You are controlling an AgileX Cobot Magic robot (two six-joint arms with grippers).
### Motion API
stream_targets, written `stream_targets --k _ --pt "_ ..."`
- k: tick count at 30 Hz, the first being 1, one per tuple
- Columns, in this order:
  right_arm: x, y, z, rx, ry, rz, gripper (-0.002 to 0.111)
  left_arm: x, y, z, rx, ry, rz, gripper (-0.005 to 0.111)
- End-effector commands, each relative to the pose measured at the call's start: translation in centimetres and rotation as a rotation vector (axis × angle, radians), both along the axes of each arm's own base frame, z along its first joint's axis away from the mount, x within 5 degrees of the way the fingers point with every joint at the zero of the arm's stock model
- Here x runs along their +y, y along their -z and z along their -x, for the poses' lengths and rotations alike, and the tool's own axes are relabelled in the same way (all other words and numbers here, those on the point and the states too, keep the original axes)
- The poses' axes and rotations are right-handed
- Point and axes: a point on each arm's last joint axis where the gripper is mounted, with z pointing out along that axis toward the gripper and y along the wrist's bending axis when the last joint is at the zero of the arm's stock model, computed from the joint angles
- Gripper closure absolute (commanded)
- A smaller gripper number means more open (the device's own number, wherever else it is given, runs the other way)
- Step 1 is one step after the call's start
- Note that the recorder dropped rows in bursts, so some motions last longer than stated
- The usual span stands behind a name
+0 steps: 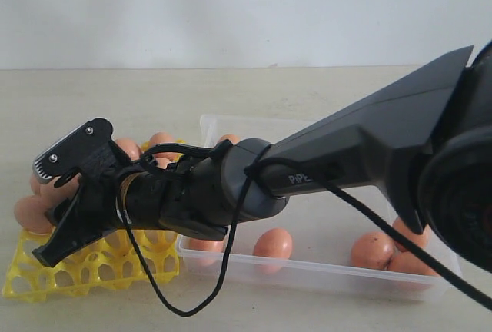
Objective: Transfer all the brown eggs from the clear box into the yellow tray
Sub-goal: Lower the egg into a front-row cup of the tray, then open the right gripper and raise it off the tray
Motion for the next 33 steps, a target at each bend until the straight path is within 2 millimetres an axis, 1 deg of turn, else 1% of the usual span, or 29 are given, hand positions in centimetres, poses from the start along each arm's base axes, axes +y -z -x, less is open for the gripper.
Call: stream_targets --k 1,3,4,9,13,16,18,21,24,30,33 --pt "0.1 -0.5 -0.1 -0.020 -0.007 -0.007 0.056 0.0 0.1 0.0 -0.001 -0.002 0.004 0.085" --pt "0.1 -0.5 -0.2 -0.019 -0.005 -0.002 0.047 0.0 0.1 0.0 -0.001 -0.002 0.004 0.085" --pt "0.1 -0.5 -0.2 -0.018 -0.003 0.003 0.045 0.0 0.1 0.0 -0.001 -0.002 0.004 0.085" --pt "0.1 -0.5 -0.3 -0.018 0.005 0.023 0.045 0.0 0.1 0.0 -0.001 -0.002 0.004 0.085" --pt "0.1 -0.9 -0.3 -0.034 -0.002 0.015 0.045 0.0 0.1 0.0 -0.001 -0.002 0.004 0.085" --pt "0.1 -2.3 -0.3 -0.050 -0.001 -0.008 0.045 0.0 0.1 0.0 -0.001 -0.002 0.004 0.085" --pt "-0.2 -3.7 -0.3 -0.068 0.006 -0.011 0.045 0.0 0.1 0.0 -0.001 -0.002 0.004 0.085" --pt "-1.0 -6.1 -0.5 -0.085 0.041 0.024 0.045 0.0 0.1 0.0 -0.001 -0.002 0.004 0.085" --pt "-2.4 -8.1 -0.7 -0.082 0.095 0.108 0.045 0.0 0.1 0.0 -0.001 -0.002 0.004 0.085" --pt "-6.1 -11.7 -1.0 -0.094 0.206 0.311 0.045 0.0 0.1 0.0 -0.001 -0.002 0.004 0.085" --pt "-7.8 -12.9 -1.1 -0.105 0.248 0.419 0.045 0.0 0.1 0.0 -0.001 -0.002 0.004 0.085"
